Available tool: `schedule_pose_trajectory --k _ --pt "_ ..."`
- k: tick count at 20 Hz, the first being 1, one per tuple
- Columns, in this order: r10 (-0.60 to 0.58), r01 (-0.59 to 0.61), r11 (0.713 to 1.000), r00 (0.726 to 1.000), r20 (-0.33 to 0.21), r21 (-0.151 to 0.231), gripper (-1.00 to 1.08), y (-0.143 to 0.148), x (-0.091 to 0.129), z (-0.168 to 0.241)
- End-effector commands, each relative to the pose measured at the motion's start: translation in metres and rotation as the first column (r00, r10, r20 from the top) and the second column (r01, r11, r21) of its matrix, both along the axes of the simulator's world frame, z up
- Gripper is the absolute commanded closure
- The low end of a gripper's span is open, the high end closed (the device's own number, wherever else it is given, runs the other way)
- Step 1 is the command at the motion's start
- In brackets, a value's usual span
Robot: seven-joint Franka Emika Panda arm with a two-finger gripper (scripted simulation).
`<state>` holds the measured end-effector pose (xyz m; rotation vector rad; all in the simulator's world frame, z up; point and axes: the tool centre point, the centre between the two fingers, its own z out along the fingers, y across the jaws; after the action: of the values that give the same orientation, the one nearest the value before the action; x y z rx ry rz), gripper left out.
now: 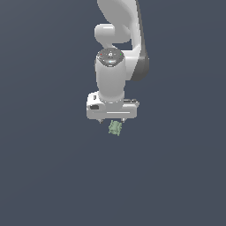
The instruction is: Pick up the object and move it to a goal position.
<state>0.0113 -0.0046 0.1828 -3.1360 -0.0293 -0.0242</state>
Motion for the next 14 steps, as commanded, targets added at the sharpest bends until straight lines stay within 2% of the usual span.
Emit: schedule_pose_trajectory --k 1,8,14 --pt "-0.002 0.002 1.0 1.0 0.0 0.0 -0.92 0.001 0.0 -0.001" --pt "-0.054 0.054 0.999 0.999 -0.003 0.001 -0.92 0.004 -0.007 -0.016" --pt "-0.147 0.147 0.989 0.989 -0.008 0.001 -0.92 0.01 -0.022 -0.043"
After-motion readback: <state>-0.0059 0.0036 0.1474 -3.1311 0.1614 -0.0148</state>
